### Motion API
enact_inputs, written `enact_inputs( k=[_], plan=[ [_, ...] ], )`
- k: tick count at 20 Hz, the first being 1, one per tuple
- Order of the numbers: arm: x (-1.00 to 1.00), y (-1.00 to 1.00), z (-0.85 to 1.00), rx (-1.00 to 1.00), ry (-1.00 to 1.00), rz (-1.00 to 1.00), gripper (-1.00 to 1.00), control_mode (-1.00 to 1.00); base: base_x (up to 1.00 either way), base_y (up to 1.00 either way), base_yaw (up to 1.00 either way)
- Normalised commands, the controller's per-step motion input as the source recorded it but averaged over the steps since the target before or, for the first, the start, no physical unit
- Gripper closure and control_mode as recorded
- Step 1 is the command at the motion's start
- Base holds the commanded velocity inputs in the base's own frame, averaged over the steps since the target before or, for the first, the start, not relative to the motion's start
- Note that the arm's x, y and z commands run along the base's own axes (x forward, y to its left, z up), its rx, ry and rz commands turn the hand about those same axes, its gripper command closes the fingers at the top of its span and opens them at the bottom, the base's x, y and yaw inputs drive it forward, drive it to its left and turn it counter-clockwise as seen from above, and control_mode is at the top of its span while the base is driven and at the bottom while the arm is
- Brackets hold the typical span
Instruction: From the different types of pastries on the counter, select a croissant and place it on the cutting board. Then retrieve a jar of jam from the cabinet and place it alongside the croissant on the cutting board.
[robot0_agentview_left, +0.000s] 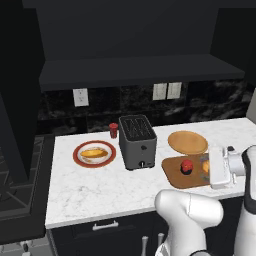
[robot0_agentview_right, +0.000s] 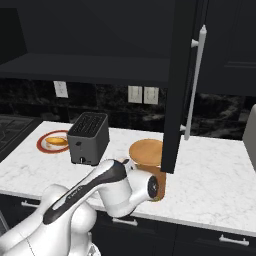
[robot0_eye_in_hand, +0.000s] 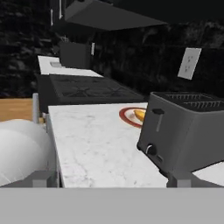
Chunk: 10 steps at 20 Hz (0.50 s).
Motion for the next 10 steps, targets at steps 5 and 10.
enact_inputs(
  k=[5,10],
  plan=[
    [0.06,0.23,0.51,-0.09,0.03,0.00,-1.00,-1.00,0.00,0.00,0.00],
    [0.37,0.27,0.38,-0.10,0.06,0.00,-1.00,-1.00,0.00,0.00,0.00]
  ],
)
